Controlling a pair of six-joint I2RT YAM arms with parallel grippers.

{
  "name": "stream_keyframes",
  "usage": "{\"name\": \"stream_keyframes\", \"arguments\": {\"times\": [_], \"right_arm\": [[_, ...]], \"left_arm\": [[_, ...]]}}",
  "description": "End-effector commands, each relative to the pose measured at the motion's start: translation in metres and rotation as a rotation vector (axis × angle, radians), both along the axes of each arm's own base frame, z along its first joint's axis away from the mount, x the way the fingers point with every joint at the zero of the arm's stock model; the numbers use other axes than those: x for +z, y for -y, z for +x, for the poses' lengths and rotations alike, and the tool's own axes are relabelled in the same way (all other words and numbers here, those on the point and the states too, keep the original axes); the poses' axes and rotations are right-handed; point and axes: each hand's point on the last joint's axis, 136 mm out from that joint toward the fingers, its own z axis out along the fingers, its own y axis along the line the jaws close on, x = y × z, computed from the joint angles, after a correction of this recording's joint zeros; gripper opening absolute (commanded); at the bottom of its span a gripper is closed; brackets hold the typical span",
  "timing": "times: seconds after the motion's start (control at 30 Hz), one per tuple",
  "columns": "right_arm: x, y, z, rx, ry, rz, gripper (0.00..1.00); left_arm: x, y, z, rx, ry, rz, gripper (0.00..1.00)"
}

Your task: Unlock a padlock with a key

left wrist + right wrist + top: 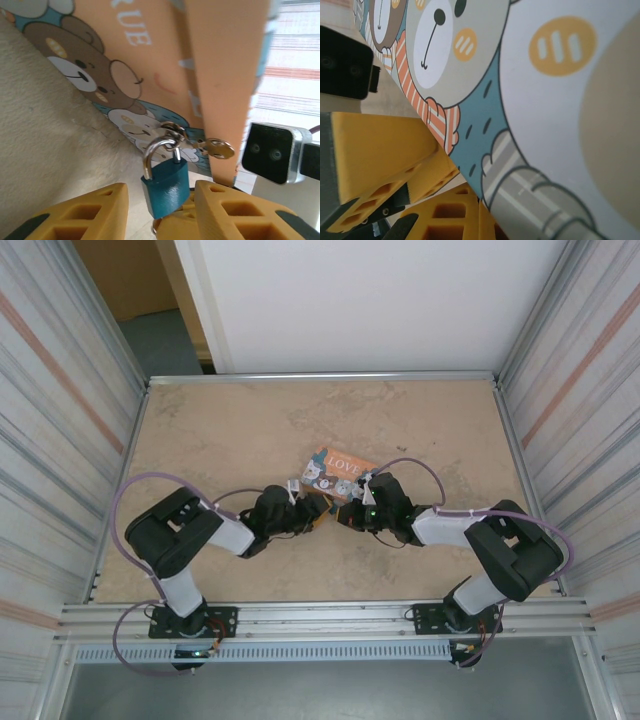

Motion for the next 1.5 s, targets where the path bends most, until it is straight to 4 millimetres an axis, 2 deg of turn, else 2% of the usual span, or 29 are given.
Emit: {"name": "stream_keyframes", "arguments": {"times": [0.0,0.6,0.73,1.03,1.27,1.47], "right_arm": [[0.009,-0.007,0.002,-0.006,-0.021,0.031,0.0],[0.018,-0.009,0.001,-0.011,-0.029,0.06,0.0],[0.021,-0.008,0.002,-0.015,-0.027,0.069,0.01],[0.022,0.007,-0.002,-0.031,-0.012,0.03,0.13],[0.023,0.029,-0.008,-0.044,0.025,-0.037,0.24],[0.045,0.043,-0.011,-0.005,0.154,-0.093,0.35]], "left_arm": [[0.016,0.014,0.004,-0.017,0.025,-0.06,0.38],[0.008,0.021,0.006,-0.003,-0.004,-0.084,0.26],[0.009,0.02,0.005,-0.002,0.0,-0.084,0.21],[0.017,0.017,0.005,0.003,0.015,-0.07,0.0],[0.025,0.013,0.003,0.011,0.004,-0.047,0.0],[0.034,0.012,-0.001,0.016,-0.014,-0.032,0.0]]}}
